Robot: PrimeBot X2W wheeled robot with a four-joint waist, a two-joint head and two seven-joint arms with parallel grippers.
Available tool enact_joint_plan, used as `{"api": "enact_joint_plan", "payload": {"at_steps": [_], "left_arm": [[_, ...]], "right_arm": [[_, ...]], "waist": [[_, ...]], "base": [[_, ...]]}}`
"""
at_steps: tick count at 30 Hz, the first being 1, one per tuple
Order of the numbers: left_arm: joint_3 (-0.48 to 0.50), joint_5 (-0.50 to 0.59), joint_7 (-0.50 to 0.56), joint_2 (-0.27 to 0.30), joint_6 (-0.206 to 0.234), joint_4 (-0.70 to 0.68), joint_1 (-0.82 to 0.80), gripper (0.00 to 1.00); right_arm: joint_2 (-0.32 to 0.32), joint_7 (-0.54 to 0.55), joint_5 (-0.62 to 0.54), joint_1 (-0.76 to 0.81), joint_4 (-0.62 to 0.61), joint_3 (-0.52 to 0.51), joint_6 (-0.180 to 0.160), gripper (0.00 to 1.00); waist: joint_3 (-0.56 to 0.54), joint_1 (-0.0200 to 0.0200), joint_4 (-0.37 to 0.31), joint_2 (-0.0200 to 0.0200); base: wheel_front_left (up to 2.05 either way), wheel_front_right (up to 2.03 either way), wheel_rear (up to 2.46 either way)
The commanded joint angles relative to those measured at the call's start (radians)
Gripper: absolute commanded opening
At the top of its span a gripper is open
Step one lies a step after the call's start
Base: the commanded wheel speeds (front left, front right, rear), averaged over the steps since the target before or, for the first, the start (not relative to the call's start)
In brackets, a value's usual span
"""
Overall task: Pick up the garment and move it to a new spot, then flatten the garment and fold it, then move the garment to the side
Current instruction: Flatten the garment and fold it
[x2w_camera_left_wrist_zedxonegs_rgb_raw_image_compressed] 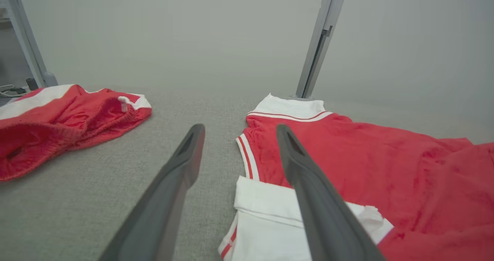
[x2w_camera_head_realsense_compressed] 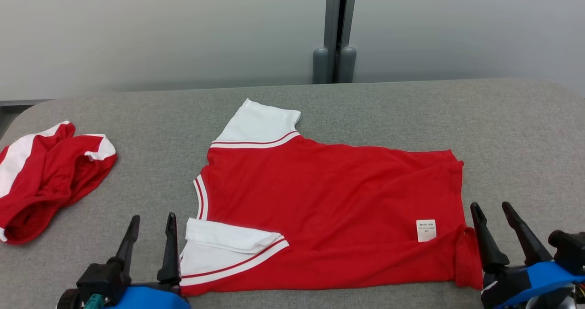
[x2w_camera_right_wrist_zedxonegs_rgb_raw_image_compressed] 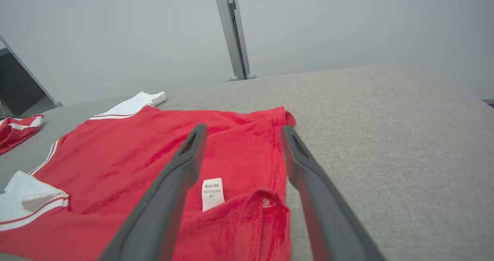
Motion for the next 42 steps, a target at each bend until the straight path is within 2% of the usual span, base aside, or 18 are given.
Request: {"api": "enact_joint_plan", "payload": {"at_steps": [1, 10, 23, 42], "left_arm": [[0.015, 0.019, -0.004, 0.005, -0.001, -0.014, -0.018, 1.0], [0.108, 0.103, -0.005, 0.006, -0.018, -0.045, -0.076, 1.0], [0.146, 0.124, -0.005, -0.009, -0.103, 0.032, -0.117, 1.0], [0.179, 0.18, -0.005, -0.025, -0.095, 0.096, -0.101, 1.0]], "right_arm": [[0.01, -0.018, -0.009, -0.023, -0.003, 0.001, 0.0, 1.0], [0.075, -0.126, -0.045, -0.104, 0.026, -0.01, 0.0, 1.0], [0.119, -0.162, -0.155, -0.078, 0.052, -0.047, 0.0, 1.0], [0.147, -0.119, -0.207, -0.033, 0.023, -0.05, 0.0, 1.0]], "waist": [[-0.003, 0.0, -0.001, 0.0], [-0.012, 0.0, -0.005, 0.0], [-0.028, 0.0, -0.007, 0.0], [-0.041, 0.0, 0.001, 0.0]], "base": [[0.0, 0.0, 0.0], [0.0, 0.0, 0.0], [0.0, 0.0, 0.0], [0.0, 0.0, 0.0]]}}
